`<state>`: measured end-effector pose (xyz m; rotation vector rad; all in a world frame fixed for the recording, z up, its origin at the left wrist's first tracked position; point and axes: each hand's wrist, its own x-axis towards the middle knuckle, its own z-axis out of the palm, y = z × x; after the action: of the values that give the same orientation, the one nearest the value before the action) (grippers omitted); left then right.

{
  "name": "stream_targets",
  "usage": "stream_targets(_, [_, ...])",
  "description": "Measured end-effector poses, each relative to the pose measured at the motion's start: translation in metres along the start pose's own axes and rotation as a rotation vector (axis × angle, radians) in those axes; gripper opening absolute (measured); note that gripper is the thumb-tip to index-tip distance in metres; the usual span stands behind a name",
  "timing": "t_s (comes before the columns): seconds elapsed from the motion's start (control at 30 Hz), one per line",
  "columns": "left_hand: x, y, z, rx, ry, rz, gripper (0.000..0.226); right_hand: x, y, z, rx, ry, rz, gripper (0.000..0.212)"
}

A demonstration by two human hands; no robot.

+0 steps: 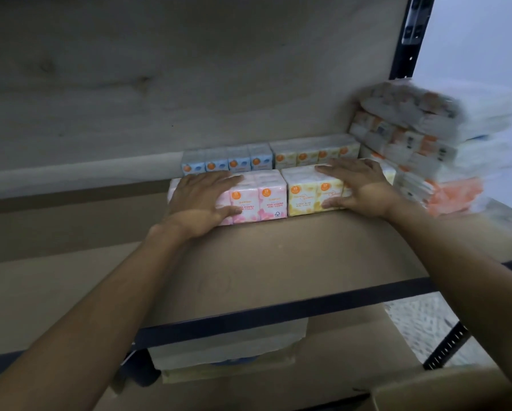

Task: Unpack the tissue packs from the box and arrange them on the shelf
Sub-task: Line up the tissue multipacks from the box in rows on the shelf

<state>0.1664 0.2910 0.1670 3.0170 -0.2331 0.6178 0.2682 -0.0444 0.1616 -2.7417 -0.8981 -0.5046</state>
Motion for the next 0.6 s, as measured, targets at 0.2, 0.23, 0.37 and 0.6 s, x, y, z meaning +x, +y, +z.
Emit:
stream_targets(0.2, [0.019, -0.012, 0.011, -0.012, 0.033, 0.048, 0.070, 0.026, 0.013, 0.010, -0.006, 0.022, -0.030, 0.084])
stream_targets(0.23, [0.021, -0.013, 0.013, -0.003, 0.045, 0.050, 0.071, 0.029, 0.015, 0.012, -0.012, 0.024, -0.030, 0.084])
stream_targets(0.37, [0.030, -0.015, 0.020, 0.027, 0.077, 0.058, 0.071, 0.039, 0.023, 0.018, -0.035, 0.022, -0.024, 0.092])
stream_targets(0.6, [0.039, -0.020, 0.029, 0.017, 0.111, 0.032, 0.070, 0.050, 0.028, 0.022, -0.023, 0.049, -0.047, 0.089])
